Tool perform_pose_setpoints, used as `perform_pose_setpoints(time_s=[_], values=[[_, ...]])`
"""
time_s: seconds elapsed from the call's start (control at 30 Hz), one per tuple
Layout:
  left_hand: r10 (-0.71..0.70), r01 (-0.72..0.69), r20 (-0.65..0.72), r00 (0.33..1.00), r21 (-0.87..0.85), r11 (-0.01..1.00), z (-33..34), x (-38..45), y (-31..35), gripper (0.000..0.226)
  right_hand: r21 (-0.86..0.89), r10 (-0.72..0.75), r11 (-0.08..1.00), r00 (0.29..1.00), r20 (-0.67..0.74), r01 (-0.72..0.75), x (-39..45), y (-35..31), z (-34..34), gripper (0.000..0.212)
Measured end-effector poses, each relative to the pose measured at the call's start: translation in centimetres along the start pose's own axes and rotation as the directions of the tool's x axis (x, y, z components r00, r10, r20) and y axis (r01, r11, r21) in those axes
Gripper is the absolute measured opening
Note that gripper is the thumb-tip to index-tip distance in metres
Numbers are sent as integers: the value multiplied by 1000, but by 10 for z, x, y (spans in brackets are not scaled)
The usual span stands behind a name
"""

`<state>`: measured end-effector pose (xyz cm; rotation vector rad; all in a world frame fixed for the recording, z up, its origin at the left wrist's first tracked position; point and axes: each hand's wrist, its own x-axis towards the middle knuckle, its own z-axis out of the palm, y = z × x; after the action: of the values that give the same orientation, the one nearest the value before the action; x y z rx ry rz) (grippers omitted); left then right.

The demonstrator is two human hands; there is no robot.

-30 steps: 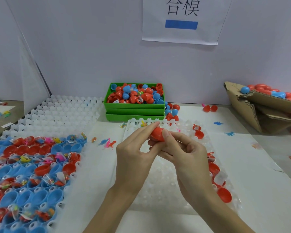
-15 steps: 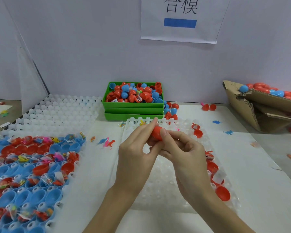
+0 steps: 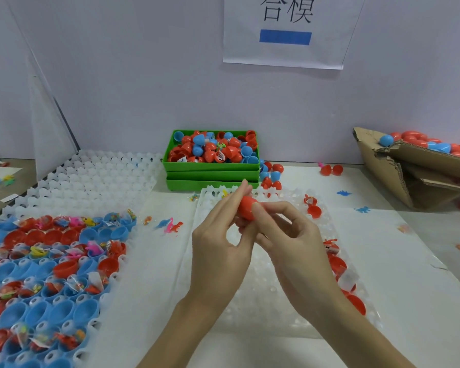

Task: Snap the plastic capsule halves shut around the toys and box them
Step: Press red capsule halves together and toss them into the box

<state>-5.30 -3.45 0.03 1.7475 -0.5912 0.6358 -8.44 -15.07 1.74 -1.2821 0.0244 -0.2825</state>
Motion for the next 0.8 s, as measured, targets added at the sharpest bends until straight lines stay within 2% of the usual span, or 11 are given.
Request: perform_pose_setpoints(time_s=[0.1, 0.17, 0.23, 0.4, 0.57, 0.8], values=[[-86, 102, 79, 993, -224, 969, -7, 6, 3, 54, 321, 144, 915, 943, 300, -242, 5, -12, -6, 34], [-78, 114, 129, 989, -299, 948, -14, 9, 6, 53, 353, 160, 876, 888, 432, -329, 8, -17, -11, 34], [-36, 86, 156, 987, -326, 942, -18, 10, 9, 49, 344, 149, 872, 857, 494, -349, 11, -17, -14, 40], [26, 39, 173, 985, -367, 929, -17, 9, 12, 42, 385, 144, 830, 822, 551, -403, 11, -12, -16, 39], [42, 32, 193, 980, -367, 930, -16, 7, 12, 39, 385, 142, 840, 840, 524, -383, 10, -10, -14, 32], [74, -55, 112, 991, -165, 985, -10, 5, 4, 33, 357, 156, 868, 872, 464, -345, 7, -2, -11, 32]])
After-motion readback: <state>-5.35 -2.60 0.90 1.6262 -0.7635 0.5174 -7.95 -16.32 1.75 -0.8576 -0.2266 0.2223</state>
